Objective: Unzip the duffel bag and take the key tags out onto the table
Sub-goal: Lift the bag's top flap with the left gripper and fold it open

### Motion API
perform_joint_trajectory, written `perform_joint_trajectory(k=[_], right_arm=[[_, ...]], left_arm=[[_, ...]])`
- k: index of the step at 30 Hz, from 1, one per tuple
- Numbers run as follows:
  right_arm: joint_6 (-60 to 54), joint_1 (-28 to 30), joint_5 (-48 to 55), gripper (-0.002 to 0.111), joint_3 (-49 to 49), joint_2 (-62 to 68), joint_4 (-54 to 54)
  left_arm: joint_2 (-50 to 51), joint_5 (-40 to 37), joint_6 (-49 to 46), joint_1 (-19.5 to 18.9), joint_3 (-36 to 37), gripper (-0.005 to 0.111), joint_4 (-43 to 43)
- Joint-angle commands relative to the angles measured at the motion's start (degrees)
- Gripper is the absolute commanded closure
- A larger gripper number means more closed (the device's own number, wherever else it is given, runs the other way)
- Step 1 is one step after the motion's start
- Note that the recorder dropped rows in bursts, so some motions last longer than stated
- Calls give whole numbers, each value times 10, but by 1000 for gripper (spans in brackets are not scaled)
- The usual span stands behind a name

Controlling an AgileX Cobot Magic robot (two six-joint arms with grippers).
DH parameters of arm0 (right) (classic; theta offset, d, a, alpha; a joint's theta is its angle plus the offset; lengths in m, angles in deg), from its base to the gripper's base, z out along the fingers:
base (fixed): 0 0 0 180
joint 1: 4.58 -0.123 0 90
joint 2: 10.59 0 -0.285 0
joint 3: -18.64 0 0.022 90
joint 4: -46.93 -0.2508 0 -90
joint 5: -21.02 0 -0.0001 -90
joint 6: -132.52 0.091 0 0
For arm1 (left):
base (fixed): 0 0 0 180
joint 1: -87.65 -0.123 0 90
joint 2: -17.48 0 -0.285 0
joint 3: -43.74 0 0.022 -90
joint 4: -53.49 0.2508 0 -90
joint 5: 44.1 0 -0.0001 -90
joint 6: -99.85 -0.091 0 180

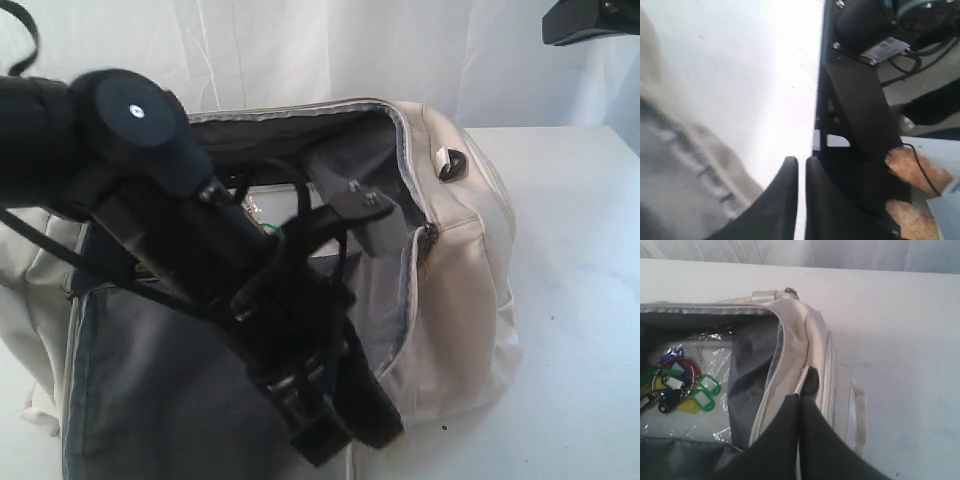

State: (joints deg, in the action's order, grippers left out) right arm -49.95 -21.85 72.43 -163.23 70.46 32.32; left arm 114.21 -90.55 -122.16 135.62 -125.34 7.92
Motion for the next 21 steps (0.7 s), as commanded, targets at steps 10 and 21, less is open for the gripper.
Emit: perform_joint_trajectory(k=[10,21], right_arm=[[-93,-143,36,102,-2,70,-4],[-98,-228,121,67,-183,327,-4]], left_arm=[[-204,14,618,-241,-2,67,611],[-343,134,661,-348,164,107,594]])
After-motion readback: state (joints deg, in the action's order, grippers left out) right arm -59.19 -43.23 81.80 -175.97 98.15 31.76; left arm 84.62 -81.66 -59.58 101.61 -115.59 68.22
